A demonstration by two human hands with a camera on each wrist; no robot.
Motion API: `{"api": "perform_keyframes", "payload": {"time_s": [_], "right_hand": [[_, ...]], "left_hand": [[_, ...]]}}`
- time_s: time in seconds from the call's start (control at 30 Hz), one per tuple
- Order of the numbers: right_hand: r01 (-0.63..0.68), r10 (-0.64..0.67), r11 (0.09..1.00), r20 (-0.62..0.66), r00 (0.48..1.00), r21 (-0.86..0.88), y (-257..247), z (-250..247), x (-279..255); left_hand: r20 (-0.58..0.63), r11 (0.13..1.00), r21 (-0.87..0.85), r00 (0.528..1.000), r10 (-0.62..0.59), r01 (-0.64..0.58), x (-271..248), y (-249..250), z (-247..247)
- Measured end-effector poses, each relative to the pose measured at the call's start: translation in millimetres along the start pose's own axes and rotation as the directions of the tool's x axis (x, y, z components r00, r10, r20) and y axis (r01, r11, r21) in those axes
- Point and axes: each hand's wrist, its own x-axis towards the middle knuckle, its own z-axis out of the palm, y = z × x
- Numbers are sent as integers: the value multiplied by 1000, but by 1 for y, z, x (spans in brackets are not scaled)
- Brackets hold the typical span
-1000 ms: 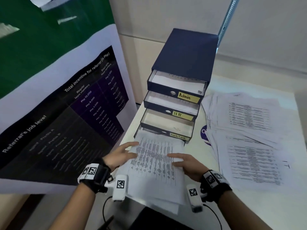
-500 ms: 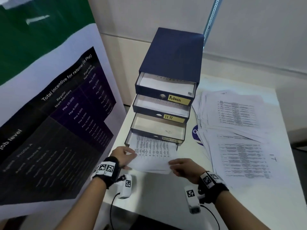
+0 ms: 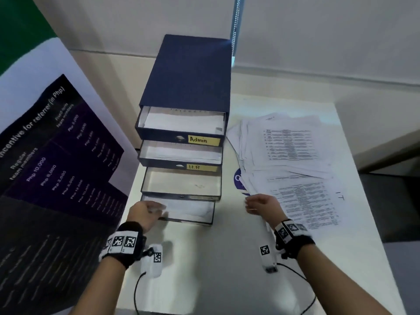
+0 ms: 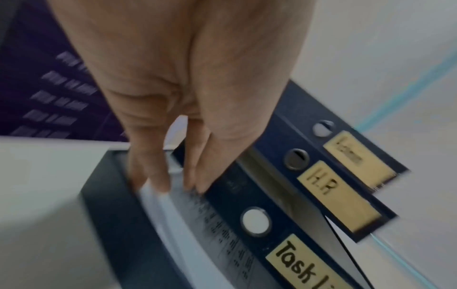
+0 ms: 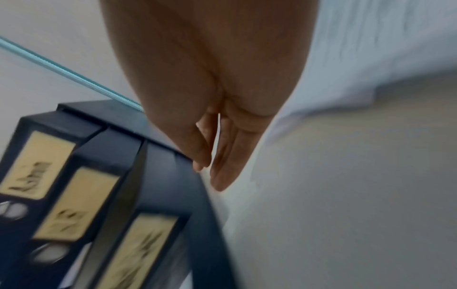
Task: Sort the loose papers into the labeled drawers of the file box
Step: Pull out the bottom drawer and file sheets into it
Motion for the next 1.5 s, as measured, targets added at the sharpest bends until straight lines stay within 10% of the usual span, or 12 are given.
{"api": "perform_keyframes", "payload": {"time_s": [0.13,0.3,0.47,0.73,0.87,0.97,1.1,1.33,1.5], "right_hand": [[93,-305,736,-206,930,-670,-15,-87,48],[120,-297,356,10,955,-927,-25,-126,131],[220,-138,165,199,970,-961,3,-137,144],[414,-369,496,246,896,-763,43,-183,70],[254,-447,761,-198,872,-597,27,-225,97],[68,-268,893,-404,875,-445,13,-255,124],[-34,-162,907,-422,892,-419,-1,-265,147],[-39,-194,908,-501,843,-418,1,-250,155],[-174,58,972,-561,826,-156,-13,-254,163]], "left_hand": [[290,979,-76,935,204,-190,-31,70,9],[481,933,-238,802,354,-269,-29,168,85],[354,917,-47,852,386,-396,26,225,163],[81,842,435,945,317,-319,119,264,235],[221,714,628,951,216,-308,131,259,257],[172,678,670,952,255,-303,124,244,273],[20,754,599,947,321,-268,113,242,275],[88,816,496,952,293,-297,101,225,259],[-2,845,421,931,364,-330,81,218,246]]}}
